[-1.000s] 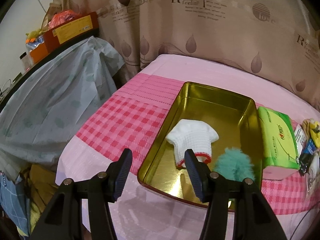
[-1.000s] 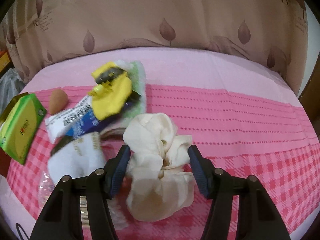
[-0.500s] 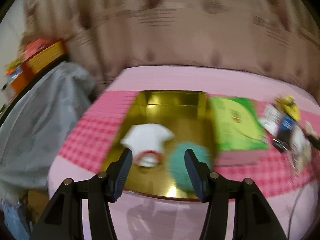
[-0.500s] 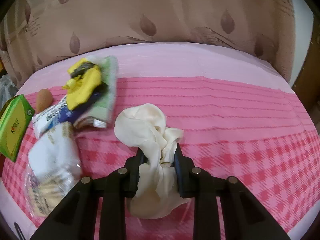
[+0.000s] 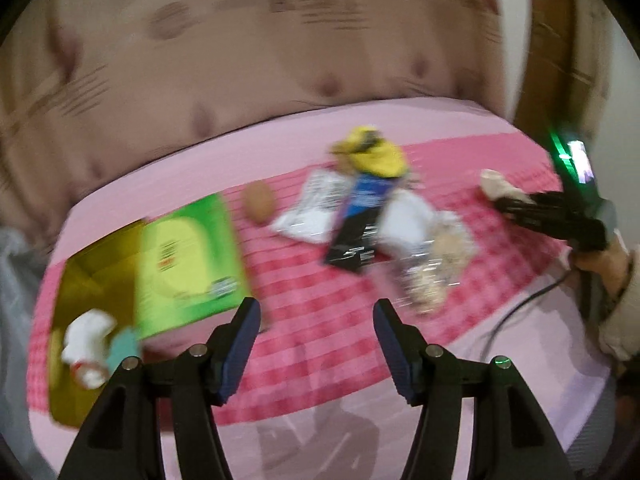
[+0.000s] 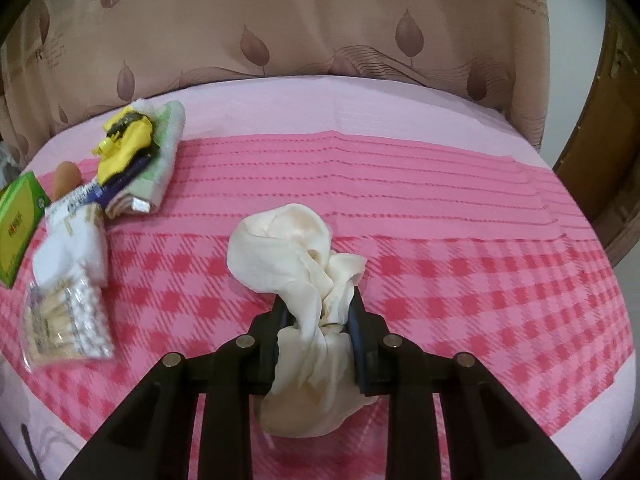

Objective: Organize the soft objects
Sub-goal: 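Grasp the cream cloth with the right gripper while the left gripper moves toward the cotton swab pack, then grasp and lift the cotton swab pack with the left gripper while the right gripper holds the cream cloth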

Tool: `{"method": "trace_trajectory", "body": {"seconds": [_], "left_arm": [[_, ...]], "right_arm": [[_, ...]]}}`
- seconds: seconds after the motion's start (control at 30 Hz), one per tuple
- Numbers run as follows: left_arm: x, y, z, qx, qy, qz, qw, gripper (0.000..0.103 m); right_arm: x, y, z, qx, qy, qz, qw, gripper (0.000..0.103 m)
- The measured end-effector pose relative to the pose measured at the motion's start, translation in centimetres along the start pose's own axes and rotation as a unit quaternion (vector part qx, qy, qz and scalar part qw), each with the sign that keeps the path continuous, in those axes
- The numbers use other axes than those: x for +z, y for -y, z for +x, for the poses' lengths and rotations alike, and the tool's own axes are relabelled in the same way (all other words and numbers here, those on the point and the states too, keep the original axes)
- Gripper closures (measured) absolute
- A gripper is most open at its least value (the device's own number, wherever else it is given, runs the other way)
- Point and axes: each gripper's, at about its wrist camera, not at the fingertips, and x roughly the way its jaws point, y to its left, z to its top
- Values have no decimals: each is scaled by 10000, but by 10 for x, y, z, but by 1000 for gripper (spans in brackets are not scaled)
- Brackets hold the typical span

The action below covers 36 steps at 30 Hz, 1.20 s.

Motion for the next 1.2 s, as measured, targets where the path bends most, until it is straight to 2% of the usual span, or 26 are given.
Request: {"method": "trace_trajectory", "body": {"seconds": [0.27,0.4,0.77,0.83,1.0,1.1,1.17,1.2], "left_arm": [[18,57,33,-572,-205,687,9958,41],[25,79,50,-647,-358,1113,9910,41],[40,102,101,-518,-783,1441,9851,40],[38,101,108,-475,-848,1457,9846,36],[31,96,121,-515,-1004,1227,9860,35],[27,89,122,-665,-968,937,9886,35],[25,83,121,-763,-995,699,9896,38],[24,82,121,-786,-991,635,9899,44]], "right_arm": [[-7,36,-2,-6,66,511,9987,80],[-5,36,-1,-13,88,515,9986,80],[-8,39,-2,29,107,543,9985,78],[-8,39,-3,38,112,542,9985,78],[-8,36,-4,28,111,529,9985,77],[-8,35,-4,27,113,529,9985,77],[-8,35,-4,21,114,525,9986,77],[-8,35,-4,21,113,524,9986,77]]}}
